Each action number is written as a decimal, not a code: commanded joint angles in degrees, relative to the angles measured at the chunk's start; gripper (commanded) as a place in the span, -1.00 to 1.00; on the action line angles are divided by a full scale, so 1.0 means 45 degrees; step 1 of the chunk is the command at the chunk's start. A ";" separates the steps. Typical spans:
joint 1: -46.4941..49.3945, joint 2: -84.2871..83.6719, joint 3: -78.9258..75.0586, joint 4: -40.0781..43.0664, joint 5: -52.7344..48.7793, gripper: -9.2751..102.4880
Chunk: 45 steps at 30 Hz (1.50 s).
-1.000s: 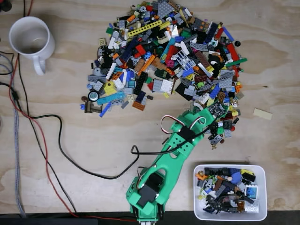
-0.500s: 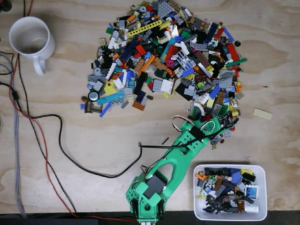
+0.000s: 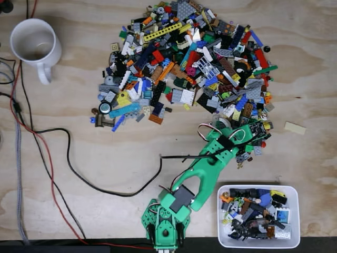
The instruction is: Find the closest Lego and put it in the bin.
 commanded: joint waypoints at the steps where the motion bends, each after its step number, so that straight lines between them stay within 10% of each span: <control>1: -0.0117 0.0039 -0.1172 0.0137 0.0215 -0.84; 12: 0.0215 0.3223 -0.5898 0.5332 0.0234 -0.84; 30: 1.1523 0.6113 -0.2012 0.5137 -0.3340 -0.82; 36: 1.1230 0.6387 -0.1973 0.4375 -0.2969 -0.39; 45: 0.4863 0.7520 -0.3262 0.3984 -0.3848 -0.41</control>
